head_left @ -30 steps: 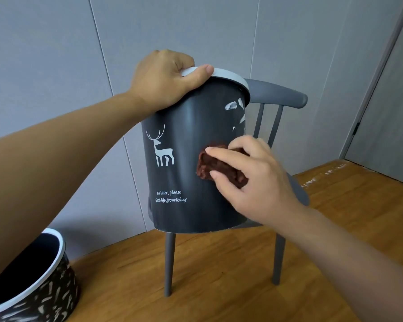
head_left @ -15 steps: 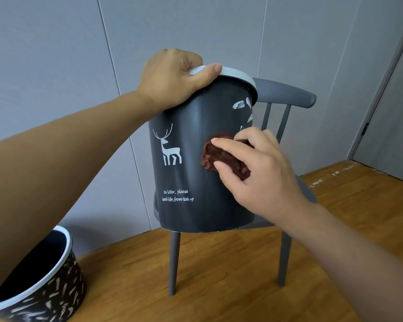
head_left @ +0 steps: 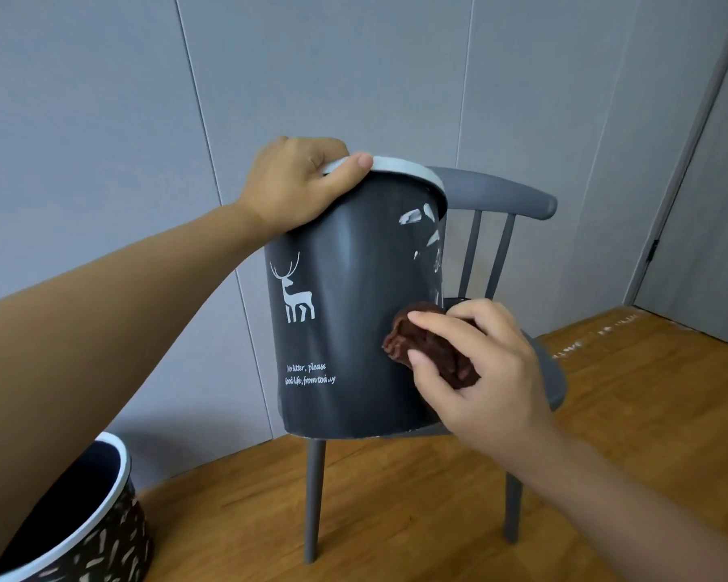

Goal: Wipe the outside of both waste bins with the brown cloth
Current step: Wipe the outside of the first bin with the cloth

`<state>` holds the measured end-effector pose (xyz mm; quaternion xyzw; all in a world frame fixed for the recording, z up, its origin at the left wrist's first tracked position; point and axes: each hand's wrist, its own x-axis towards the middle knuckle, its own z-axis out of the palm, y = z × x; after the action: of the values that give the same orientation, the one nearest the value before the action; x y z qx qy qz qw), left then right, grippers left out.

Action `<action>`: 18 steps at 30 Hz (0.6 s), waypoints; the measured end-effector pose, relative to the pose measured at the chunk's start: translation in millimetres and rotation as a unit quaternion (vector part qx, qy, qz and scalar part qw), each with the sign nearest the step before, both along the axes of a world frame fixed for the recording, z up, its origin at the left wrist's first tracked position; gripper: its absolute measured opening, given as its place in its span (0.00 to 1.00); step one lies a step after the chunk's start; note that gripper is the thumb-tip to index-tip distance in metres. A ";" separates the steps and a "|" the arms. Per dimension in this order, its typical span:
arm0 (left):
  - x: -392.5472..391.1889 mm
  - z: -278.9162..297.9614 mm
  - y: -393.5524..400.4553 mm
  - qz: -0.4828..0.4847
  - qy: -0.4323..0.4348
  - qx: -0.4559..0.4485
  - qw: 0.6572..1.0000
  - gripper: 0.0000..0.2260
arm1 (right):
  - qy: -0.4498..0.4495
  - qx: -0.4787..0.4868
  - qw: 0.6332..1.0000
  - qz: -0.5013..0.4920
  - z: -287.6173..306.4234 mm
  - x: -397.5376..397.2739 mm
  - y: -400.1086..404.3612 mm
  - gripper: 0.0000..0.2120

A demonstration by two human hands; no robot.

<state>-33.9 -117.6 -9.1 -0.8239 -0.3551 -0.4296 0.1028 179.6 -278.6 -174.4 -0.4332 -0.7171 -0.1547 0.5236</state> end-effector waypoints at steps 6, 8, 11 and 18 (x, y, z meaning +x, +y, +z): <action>-8.8 6.2 -6.6 -0.021 0.060 0.016 0.998 0.14 | -0.027 -0.010 1.000 -0.008 -5.0 -8.7 9.8 0.20; -5.7 18.5 -11.9 -0.007 0.073 -0.008 0.997 0.12 | -0.054 -0.030 0.998 -0.001 -4.2 -9.2 7.0 0.22; 11.7 35.7 -17.0 0.032 0.084 -0.067 0.994 0.13 | -0.098 -0.051 0.994 -0.008 -4.3 -13.9 0.2 0.27; 44.6 17.5 -18.0 0.110 0.072 0.006 0.991 0.28 | -0.062 -0.046 0.997 0.020 -5.3 -21.0 -5.1 0.22</action>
<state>10.7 -135.6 8.4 -0.8080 -0.4326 -0.3570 0.1803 158.5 -283.7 -179.7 -0.4319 -0.7631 -0.1371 0.4607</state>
